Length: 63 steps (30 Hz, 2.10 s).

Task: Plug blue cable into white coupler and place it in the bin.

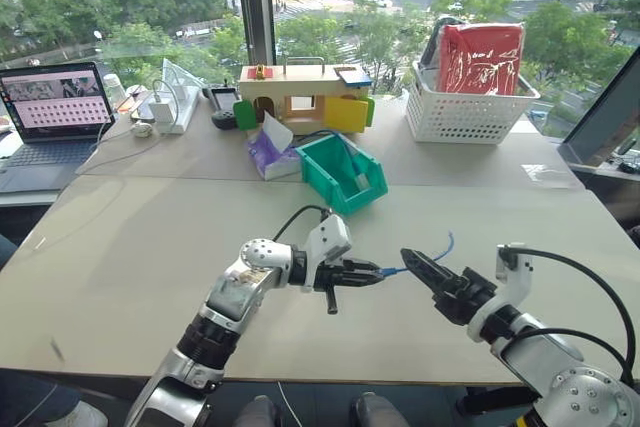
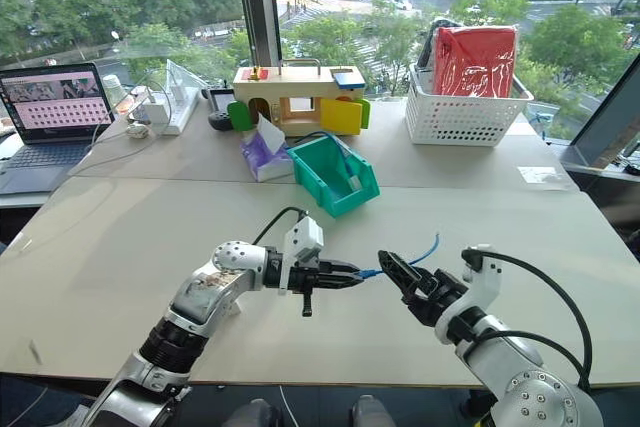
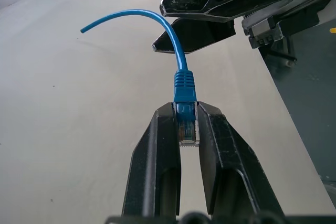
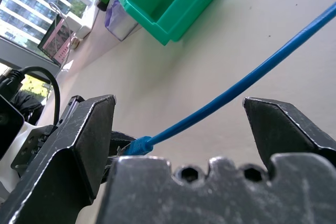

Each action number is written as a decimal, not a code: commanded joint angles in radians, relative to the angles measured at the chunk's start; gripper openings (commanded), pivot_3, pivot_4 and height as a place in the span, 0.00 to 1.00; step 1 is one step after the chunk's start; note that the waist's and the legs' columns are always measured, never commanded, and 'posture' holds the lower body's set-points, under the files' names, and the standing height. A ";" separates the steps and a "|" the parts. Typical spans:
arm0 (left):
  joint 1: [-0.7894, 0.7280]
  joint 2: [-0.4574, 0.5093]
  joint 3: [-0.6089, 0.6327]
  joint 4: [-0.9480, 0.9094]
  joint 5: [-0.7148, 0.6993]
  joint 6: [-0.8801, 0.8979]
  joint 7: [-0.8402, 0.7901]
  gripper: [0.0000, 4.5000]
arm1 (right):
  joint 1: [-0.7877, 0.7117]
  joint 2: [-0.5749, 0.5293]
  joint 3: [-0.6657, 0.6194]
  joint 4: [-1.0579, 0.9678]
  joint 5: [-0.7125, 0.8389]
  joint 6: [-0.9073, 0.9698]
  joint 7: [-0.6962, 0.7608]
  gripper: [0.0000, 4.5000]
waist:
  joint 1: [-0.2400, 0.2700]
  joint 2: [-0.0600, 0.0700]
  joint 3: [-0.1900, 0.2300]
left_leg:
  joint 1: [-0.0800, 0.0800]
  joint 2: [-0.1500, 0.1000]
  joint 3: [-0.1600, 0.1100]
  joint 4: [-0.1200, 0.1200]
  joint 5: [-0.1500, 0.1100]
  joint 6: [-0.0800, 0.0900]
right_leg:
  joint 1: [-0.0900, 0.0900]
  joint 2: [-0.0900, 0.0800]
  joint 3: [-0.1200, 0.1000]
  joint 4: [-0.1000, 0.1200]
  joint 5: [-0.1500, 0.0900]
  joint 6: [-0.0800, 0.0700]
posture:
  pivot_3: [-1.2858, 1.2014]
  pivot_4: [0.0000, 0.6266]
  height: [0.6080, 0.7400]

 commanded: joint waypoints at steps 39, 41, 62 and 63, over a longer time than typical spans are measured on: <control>-0.011 -0.087 0.035 -0.052 -0.021 0.042 0.276 0.02 | 0.146 -0.166 0.505 0.338 0.789 -0.729 -0.609 1.00 | -0.009 0.000 0.000 | -0.002 -0.003 -0.002 -0.012 0.000 0.001 | 0.001 -0.002 0.001 -0.014 0.000 0.001 | 0.52 0.24 0.98; -0.011 -0.087 0.034 -0.053 -0.022 0.042 0.276 0.02 | 0.152 -0.179 0.517 0.335 0.785 -0.754 -0.604 1.00 | -0.009 0.000 0.000 | -0.002 -0.003 -0.002 -0.012 0.000 0.001 | 0.001 -0.002 0.001 -0.014 0.000 0.001 | 0.52 0.24 0.98; -0.011 -0.082 0.025 -0.049 -0.025 0.043 0.265 0.02 | 0.168 -0.265 0.609 0.326 0.743 -0.910 -0.572 0.62 | -0.008 0.000 0.000 | -0.002 -0.003 -0.002 -0.012 0.000 0.001 | 0.001 -0.002 0.001 -0.014 0.000 0.001 | 0.52 0.24 0.98; -0.010 -0.083 0.024 -0.051 -0.025 0.043 0.265 0.02 | 0.169 -0.267 0.612 0.326 0.749 -0.911 -0.574 0.51 | -0.008 0.000 0.000 | -0.002 -0.003 -0.002 -0.012 0.000 0.001 | 0.001 -0.002 0.001 -0.014 0.000 0.001 | 0.52 0.24 0.98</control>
